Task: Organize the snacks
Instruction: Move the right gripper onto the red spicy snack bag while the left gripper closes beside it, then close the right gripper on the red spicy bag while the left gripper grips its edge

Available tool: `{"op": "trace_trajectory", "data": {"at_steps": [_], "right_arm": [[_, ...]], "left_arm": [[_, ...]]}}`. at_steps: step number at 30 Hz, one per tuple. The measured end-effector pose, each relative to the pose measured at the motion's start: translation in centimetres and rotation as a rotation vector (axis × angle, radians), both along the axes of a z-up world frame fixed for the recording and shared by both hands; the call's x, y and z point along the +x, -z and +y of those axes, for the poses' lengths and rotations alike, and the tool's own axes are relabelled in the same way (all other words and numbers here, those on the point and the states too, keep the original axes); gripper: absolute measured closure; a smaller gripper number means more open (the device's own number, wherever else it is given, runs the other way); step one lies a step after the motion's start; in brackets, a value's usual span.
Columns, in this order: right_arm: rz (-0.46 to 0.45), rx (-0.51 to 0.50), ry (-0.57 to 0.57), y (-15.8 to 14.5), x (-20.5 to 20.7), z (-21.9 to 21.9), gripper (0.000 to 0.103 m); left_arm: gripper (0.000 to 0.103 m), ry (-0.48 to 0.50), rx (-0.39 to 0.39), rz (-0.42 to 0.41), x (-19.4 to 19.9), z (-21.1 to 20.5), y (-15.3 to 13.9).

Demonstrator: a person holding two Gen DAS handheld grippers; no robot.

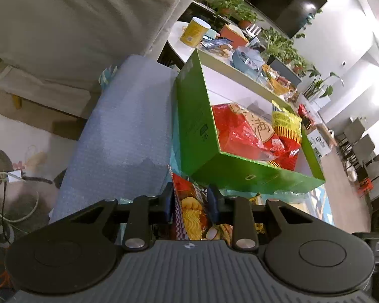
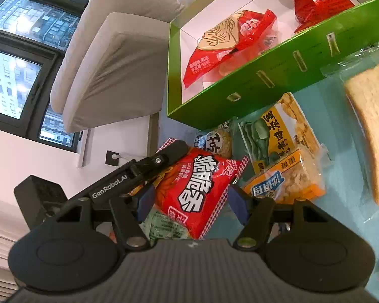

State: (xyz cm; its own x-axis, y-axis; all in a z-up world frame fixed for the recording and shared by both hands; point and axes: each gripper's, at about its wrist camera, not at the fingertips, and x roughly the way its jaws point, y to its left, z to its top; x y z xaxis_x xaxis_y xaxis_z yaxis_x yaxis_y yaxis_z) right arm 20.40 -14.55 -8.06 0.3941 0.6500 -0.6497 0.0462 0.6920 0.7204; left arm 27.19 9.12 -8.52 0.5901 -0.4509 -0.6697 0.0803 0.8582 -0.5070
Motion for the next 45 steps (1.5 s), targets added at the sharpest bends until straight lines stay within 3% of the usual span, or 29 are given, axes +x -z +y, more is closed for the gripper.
{"op": "trace_trajectory", "data": {"at_steps": [6, 8, 11, 16, 19, 21, 25, 27, 29, 31, 34, 39, 43, 44, 45], "right_arm": [[-0.025, -0.020, -0.029, 0.2, 0.2, 0.3, 0.038], [-0.038, -0.043, -0.034, 0.1, 0.0, 0.6, 0.049], [-0.026, -0.032, -0.048, 0.5, -0.2, 1.2, 0.053], [-0.042, -0.038, -0.038, 0.6, -0.7, 1.1, 0.066], [-0.036, -0.044, -0.049, 0.6, -0.7, 0.9, 0.065], [0.003, -0.053, -0.017, 0.8, -0.6, 0.5, 0.060], [0.016, 0.004, -0.017, 0.8, -0.3, -0.1, 0.040], [0.009, -0.024, -0.013, 0.4, -0.3, 0.1, 0.034], [0.004, -0.074, 0.003, -0.1, -0.4, 0.3, 0.019], [0.000, -0.129, 0.018, -0.4, -0.6, 0.5, 0.015], [0.007, -0.182, 0.003, -0.4, -0.5, 1.2, 0.015], [0.023, -0.190, -0.040, 0.3, 0.5, 2.0, 0.016], [0.022, -0.158, -0.062, 0.5, 0.5, 2.2, 0.030], [0.001, -0.161, -0.076, 0.3, 0.4, 2.4, 0.042], [-0.019, -0.156, -0.082, 0.1, 0.2, 2.5, 0.043]], "left_arm": [[0.087, 0.025, -0.065, -0.025, -0.4, 0.3, -0.8], [0.088, 0.035, -0.053, -0.032, -0.5, -0.1, -1.1], [0.088, 0.042, -0.021, -0.050, -0.6, -0.7, -1.1], [0.089, 0.037, -0.058, -0.033, -0.4, -0.2, -0.7], [0.089, 0.026, -0.034, -0.032, -0.4, -0.2, -0.6], [0.088, 0.021, -0.014, -0.034, -0.4, -0.2, -0.5], [0.088, 0.020, 0.003, -0.029, -0.3, -0.4, -0.4], [0.088, 0.016, 0.019, -0.029, -0.3, -0.5, -0.3], [0.087, 0.018, 0.039, -0.036, -0.4, -0.6, -0.2], [0.087, 0.018, 0.044, -0.039, -0.3, -0.6, -0.1], [0.087, 0.012, 0.022, -0.028, -0.2, -0.3, 0.2], [0.087, 0.002, -0.003, -0.010, 0.0, 0.1, 0.7], [0.087, 0.011, -0.015, -0.019, 0.0, 0.0, 0.6], [0.087, 0.015, -0.023, -0.018, 0.0, 0.0, 0.6], [0.088, 0.012, -0.022, -0.020, -0.1, -0.1, 0.6]]}}
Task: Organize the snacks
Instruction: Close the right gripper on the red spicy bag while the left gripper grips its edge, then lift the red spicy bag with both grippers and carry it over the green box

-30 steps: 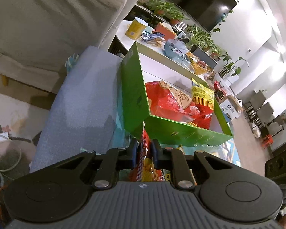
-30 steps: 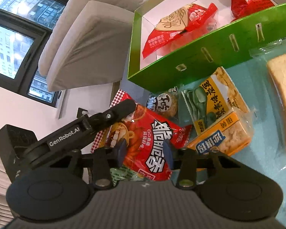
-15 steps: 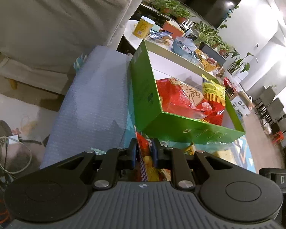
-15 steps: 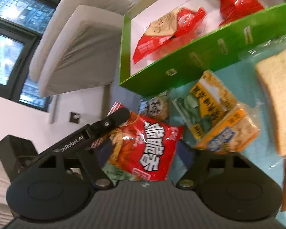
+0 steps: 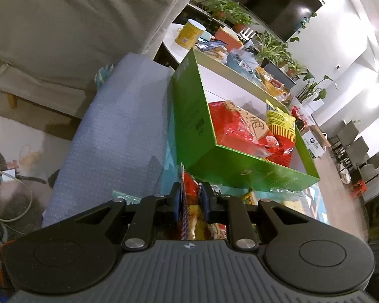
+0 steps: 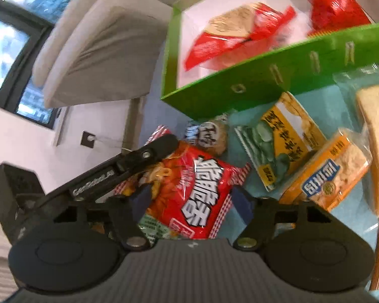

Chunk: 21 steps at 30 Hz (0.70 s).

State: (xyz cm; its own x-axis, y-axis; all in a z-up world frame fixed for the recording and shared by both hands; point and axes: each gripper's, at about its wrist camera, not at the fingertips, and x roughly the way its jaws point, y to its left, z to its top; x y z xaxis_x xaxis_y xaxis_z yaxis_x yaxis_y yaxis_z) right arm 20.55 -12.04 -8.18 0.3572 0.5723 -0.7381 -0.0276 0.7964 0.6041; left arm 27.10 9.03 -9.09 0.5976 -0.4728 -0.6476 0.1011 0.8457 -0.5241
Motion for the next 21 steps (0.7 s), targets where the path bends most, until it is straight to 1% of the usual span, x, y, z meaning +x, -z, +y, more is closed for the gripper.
{"op": "trace_trajectory", "data": {"at_steps": [1, 4, 6, 8, 10, 11, 13, 15, 16, 17, 18, 20, 21], "right_arm": [[-0.003, -0.004, 0.009, -0.2, 0.0, 0.1, 0.048], [-0.016, 0.006, 0.034, -0.1, -0.4, 0.0, 0.052], [-0.006, 0.026, 0.043, 0.1, -0.7, -0.5, 0.055], [-0.007, 0.045, 0.049, 0.0, -0.9, -0.7, 0.063], [-0.021, 0.059, 0.043, -0.4, -1.1, -1.0, 0.066], [-0.030, 0.061, 0.037, -0.6, -1.1, -0.9, 0.066], [-0.041, 0.028, 0.029, -0.9, -1.1, -0.6, 0.065], [-0.023, -0.025, 0.073, -0.6, -1.0, -0.8, 0.050], [0.002, -0.042, 0.089, -0.1, -1.0, -1.1, 0.036], [0.016, -0.023, 0.099, 0.2, -1.0, -1.5, 0.032], [0.011, 0.015, 0.099, 0.4, -1.1, -1.9, 0.030], [0.015, 0.042, 0.091, 0.4, -1.3, -2.1, 0.021], [0.016, 0.043, 0.087, 0.4, -1.3, -2.1, 0.020]], "left_arm": [[0.088, 0.000, 0.005, -0.004, -0.1, -0.1, -0.1], [0.088, 0.013, 0.001, -0.015, -0.3, -0.1, -0.4], [0.088, 0.022, -0.005, -0.021, -0.4, -0.2, -0.6], [0.088, 0.031, -0.023, -0.022, -0.5, -0.2, -0.7], [0.088, 0.040, -0.028, -0.017, -0.5, -0.4, -0.7], [0.087, 0.034, -0.011, -0.015, -0.4, -0.5, -0.7], [0.087, 0.015, 0.040, -0.014, -0.4, -0.7, -0.3], [0.087, 0.010, 0.044, -0.009, -0.4, -0.5, 0.1], [0.087, 0.012, 0.035, -0.007, -0.4, -0.3, 0.2], [0.087, 0.010, 0.023, -0.004, -0.3, -0.1, 0.4], [0.087, 0.009, 0.015, 0.000, -0.2, 0.1, 0.6], [0.087, 0.004, 0.002, 0.011, 0.1, 0.3, 0.8], [0.087, 0.003, 0.000, 0.012, 0.2, 0.3, 0.8]]}}
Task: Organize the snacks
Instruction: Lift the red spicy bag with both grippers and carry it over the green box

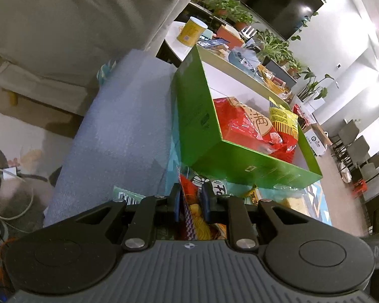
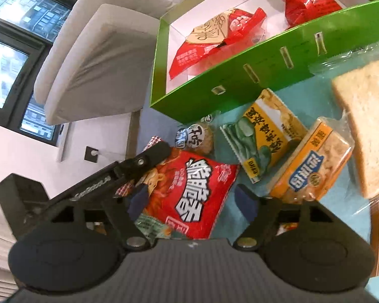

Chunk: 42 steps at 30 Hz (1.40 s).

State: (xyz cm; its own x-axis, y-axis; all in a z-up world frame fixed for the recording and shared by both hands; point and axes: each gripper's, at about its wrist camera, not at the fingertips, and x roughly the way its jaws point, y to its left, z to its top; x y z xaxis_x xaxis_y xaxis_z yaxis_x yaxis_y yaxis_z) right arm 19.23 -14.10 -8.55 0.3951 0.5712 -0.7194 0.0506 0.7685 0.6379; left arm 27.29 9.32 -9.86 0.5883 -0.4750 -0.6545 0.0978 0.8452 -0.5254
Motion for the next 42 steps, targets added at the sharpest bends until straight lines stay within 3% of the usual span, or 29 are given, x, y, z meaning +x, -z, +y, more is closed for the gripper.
{"op": "trace_trajectory", "data": {"at_steps": [4, 6, 7, 8, 11, 17, 27, 42], "right_arm": [[-0.015, -0.061, -0.080, -0.2, 0.6, 2.2, 0.004], [-0.014, -0.078, -0.064, -0.2, 0.9, 2.7, 0.004], [-0.012, -0.092, -0.060, -0.2, 1.0, 3.0, 0.009], [-0.023, -0.109, -0.070, -0.3, 1.0, 3.3, 0.020], [-0.071, -0.129, -0.127, -0.2, 0.4, 4.2, 0.031], [-0.094, -0.081, -0.094, 0.0, 0.0, 2.9, 0.044], [-0.113, -0.042, -0.083, -0.5, -0.8, 2.3, 0.048], [-0.222, -0.053, -0.072, -4.3, -0.9, 1.1, 0.048]], "left_arm": [[0.086, -0.015, 0.008, 0.003, -0.1, 0.2, 0.0], [0.086, -0.014, -0.026, 0.015, 0.0, 0.7, 0.2], [0.086, -0.013, -0.033, 0.020, 0.0, 0.8, 0.2], [0.086, -0.010, -0.034, 0.019, 0.0, 0.8, 0.2], [0.086, -0.002, -0.058, 0.025, 0.2, 0.9, 0.3], [0.088, -0.004, -0.037, 0.005, -0.1, 0.4, -0.1], [0.089, -0.004, -0.070, -0.012, -0.3, 0.9, -0.9], [0.089, 0.004, -0.089, -0.098, -0.4, -0.1, -5.1]]}}
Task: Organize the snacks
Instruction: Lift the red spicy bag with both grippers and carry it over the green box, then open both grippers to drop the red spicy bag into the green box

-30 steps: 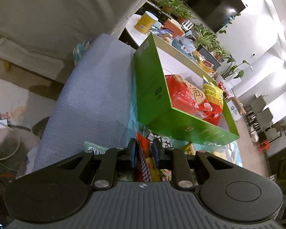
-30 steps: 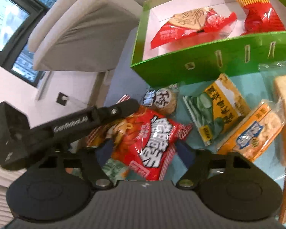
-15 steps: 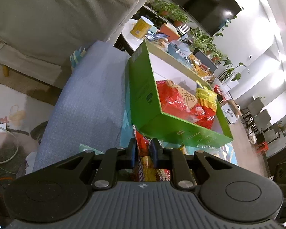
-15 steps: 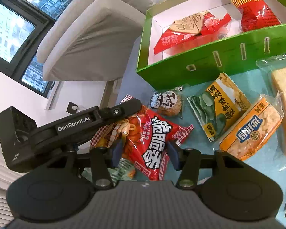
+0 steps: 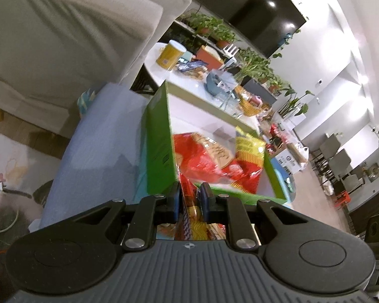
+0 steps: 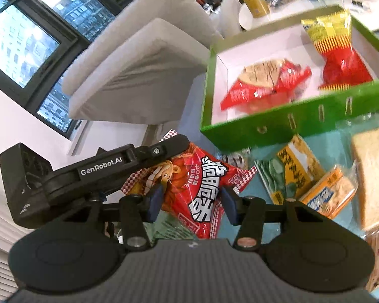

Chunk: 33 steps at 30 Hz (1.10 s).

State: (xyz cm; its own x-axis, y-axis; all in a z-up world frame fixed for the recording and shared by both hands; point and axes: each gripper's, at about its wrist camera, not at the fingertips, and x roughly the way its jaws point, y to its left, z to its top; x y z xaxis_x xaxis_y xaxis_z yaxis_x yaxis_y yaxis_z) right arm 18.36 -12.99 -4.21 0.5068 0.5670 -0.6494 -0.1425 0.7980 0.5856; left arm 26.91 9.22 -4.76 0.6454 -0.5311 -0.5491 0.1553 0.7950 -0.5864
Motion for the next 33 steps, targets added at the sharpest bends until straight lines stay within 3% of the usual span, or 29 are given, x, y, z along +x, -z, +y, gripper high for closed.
{"op": "trace_trajectory", "data": {"at_steps": [6, 11, 33], "right_arm": [[-0.095, -0.025, 0.011, -2.5, 0.0, -0.7, 0.050], [-0.088, 0.001, 0.032, -2.3, 0.2, -1.9, 0.055], [-0.141, 0.030, 0.144, -4.9, 4.3, -7.5, 0.056]], "left_arm": [[0.089, 0.012, -0.019, -0.033, 0.7, -1.0, -1.4], [0.089, 0.031, 0.001, -0.063, 1.3, -2.4, -2.5], [0.089, 0.095, 0.046, -0.116, 7.8, -9.3, -5.7]]}}
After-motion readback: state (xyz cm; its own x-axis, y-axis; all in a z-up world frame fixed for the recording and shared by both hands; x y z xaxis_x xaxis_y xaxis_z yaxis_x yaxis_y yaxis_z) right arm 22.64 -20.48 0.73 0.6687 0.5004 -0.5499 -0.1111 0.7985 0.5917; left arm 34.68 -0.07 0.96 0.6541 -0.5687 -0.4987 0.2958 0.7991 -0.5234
